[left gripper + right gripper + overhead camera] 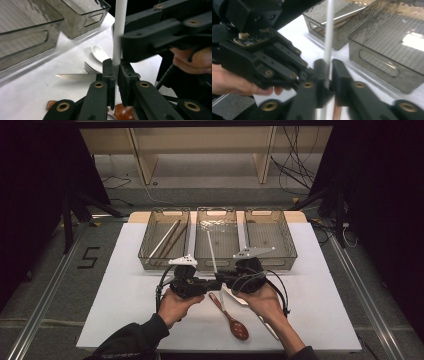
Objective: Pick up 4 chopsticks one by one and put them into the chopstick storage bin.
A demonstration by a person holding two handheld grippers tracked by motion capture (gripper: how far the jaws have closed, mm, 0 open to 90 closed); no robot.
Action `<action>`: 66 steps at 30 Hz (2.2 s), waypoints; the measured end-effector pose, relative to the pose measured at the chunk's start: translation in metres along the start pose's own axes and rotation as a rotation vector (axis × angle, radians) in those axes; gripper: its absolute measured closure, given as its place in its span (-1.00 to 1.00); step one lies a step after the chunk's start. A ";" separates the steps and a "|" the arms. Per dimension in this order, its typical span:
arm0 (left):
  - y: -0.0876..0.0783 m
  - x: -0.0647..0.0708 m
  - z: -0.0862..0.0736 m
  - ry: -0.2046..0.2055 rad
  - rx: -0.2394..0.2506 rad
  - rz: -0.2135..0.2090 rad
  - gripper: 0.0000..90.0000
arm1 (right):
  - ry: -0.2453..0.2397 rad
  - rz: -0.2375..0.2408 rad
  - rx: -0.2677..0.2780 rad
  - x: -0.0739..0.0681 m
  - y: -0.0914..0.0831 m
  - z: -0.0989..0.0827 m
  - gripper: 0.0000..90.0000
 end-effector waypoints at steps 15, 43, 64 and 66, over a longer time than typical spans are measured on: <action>-0.057 -0.058 0.012 -0.072 0.030 0.118 0.87 | 0.051 -0.151 -0.142 0.056 -0.020 -0.044 -0.10; -0.139 -0.106 0.030 -0.041 0.017 0.382 0.86 | 0.052 -0.198 -0.178 0.067 -0.027 -0.078 -0.34; -0.164 -0.158 0.054 -0.088 -0.058 0.509 0.86 | 0.055 -0.188 -0.182 0.064 -0.031 -0.089 -0.34; -0.165 -0.162 0.059 -0.091 -0.061 0.516 0.86 | 0.056 -0.187 -0.183 0.064 -0.031 -0.089 -0.34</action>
Point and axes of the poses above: each handheld gripper's, and its own axes: y roughly forward along the jaws, z roughly out of its top, x roughly to its right, the point moved 9 cm from there along y, roughly forward along the jaws, and after that the axes turned 12 degrees about -x, right-handed, at the moved point
